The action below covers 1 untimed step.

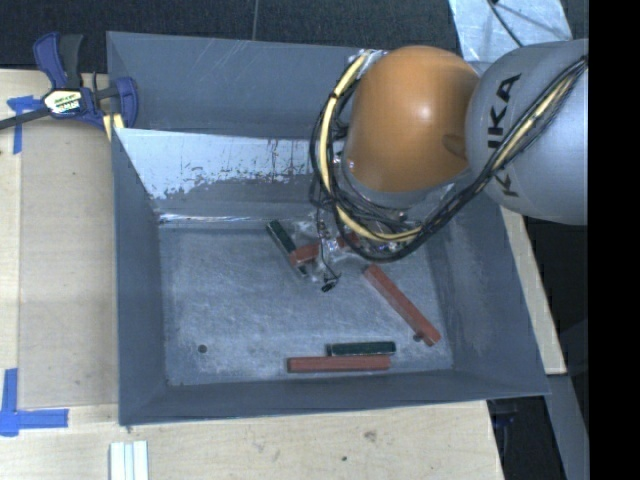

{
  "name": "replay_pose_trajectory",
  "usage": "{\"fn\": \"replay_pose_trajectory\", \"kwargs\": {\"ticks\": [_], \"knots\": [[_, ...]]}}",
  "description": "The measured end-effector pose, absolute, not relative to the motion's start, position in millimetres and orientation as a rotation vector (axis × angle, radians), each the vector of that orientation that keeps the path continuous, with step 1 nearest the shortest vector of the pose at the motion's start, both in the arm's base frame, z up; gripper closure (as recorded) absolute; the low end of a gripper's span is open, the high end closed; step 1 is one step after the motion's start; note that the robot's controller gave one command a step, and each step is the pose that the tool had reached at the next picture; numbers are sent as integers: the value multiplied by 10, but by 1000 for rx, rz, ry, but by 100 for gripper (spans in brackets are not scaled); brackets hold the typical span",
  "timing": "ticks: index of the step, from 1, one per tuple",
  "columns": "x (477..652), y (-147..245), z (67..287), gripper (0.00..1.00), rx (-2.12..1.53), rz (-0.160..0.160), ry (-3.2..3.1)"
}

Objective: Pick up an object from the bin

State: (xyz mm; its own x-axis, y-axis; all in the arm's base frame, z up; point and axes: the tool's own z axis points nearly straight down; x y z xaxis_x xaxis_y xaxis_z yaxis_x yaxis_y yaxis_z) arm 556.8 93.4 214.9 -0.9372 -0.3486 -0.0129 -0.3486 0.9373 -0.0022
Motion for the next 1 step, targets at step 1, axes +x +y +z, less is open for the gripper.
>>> {"fn": "replay_pose_trajectory", "kwargs": {"ticks": [1], "knots": [[5398, 1310, 2325, 100, -854, 2, 3016]]}}
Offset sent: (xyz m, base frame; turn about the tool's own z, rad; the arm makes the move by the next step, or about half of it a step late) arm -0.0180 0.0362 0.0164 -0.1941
